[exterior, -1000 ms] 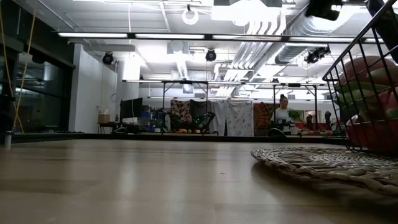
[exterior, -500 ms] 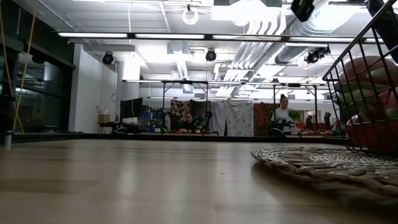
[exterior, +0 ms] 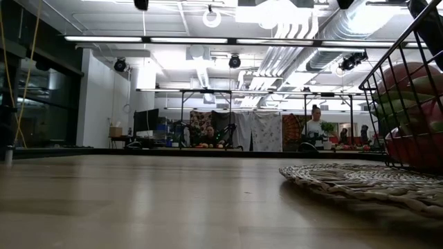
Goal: Build produce basket
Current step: Return to Home Position
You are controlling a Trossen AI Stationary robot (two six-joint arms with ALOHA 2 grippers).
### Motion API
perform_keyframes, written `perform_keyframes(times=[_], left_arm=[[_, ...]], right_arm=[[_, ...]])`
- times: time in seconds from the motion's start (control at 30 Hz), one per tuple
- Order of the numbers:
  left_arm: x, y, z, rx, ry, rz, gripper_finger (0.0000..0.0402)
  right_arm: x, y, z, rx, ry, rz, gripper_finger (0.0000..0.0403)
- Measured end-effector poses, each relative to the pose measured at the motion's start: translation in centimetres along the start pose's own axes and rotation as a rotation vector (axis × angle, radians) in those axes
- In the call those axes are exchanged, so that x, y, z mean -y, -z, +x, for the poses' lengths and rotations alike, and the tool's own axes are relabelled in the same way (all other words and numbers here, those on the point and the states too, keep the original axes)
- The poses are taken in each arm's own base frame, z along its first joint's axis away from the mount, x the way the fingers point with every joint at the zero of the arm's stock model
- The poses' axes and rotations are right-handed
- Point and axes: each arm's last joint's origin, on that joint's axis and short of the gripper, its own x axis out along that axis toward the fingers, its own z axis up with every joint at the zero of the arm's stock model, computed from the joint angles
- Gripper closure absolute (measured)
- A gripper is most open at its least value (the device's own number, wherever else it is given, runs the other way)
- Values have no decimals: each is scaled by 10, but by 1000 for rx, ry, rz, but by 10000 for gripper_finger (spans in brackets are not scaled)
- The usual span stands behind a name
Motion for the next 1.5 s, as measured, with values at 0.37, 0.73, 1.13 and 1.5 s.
perform_keyframes(times=[0.37, 0.73, 1.13, 1.5], left_arm=[[1, 75, -8, -25, 75, -71, 401], [-33, 123, -66, 70, 130, -91, 401], [-51, 167, -94, 110, 148, -202, 401], [-54, 183, -105, 43, 161, -149, 401]], right_arm=[[-4, -3, -5, 37, -25, 64, 403], [-2, -2, 1, 18, -30, 164, 403], [-2, -1, 1, 12, -16, 224, 403], [-2, -2, 0, 15, -15, 255, 403]])
